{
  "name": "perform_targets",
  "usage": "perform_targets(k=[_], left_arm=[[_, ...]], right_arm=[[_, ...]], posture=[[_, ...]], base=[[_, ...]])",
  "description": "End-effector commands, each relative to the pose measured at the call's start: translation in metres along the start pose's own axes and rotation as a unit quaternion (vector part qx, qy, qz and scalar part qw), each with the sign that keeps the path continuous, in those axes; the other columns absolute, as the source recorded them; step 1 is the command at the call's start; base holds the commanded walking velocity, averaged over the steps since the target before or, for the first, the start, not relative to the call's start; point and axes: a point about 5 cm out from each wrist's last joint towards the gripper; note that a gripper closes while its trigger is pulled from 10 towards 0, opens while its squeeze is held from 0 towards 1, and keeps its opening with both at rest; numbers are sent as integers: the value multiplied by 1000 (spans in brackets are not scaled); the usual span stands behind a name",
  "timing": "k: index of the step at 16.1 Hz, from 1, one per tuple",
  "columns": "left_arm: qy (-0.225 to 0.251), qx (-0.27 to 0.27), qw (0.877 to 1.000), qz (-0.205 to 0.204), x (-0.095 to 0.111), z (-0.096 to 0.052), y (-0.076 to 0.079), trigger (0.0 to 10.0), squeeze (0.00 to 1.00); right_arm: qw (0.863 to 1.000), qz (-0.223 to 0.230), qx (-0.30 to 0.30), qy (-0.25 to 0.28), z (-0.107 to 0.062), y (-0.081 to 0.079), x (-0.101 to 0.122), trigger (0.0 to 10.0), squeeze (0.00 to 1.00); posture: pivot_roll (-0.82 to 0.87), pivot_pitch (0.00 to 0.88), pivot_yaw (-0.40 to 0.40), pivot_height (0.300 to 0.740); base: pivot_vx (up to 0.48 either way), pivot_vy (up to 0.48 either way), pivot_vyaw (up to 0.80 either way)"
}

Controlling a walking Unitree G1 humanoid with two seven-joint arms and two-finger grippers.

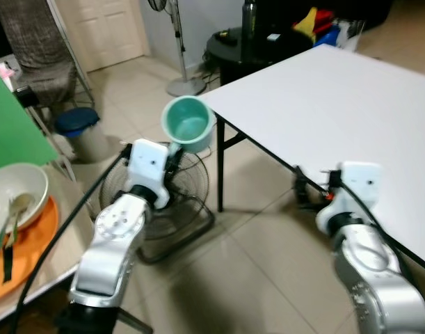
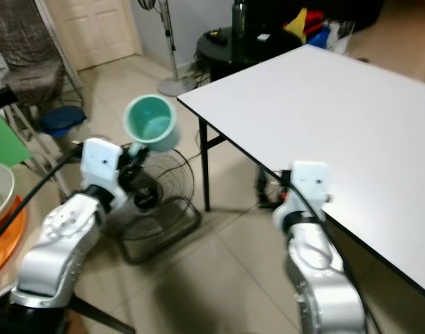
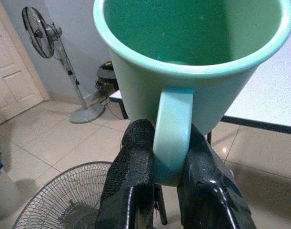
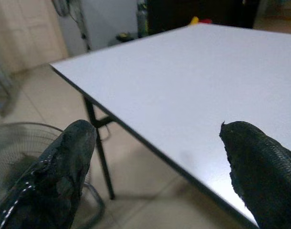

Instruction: Setting the table

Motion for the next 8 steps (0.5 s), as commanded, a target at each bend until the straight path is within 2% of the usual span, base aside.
perform_targets(k=[1, 8], left_arm=[[2, 15, 1000, 11, 2, -2, -10, 10000, 0], [5, 20, 1000, 7, 4, -2, -13, 10000, 0]], right_arm=[[1000, 5, 25, 10, 1, -11, 5, 10000, 0], [999, 5, 34, 10, 6, -15, 6, 10000, 0]], posture=[[-1, 0, 88, 740], [9, 0, 71, 740]], base=[[368, 0, 0], [369, 0, 0]])
Point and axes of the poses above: a point about 5 cm out from each wrist's last joint towards the gripper, its own z axis pointing out of the wrist towards the gripper, its own x axis along the axis of the wrist's last joint, y = z × x, and after that the axes turned 3 degrees about z, right-handed
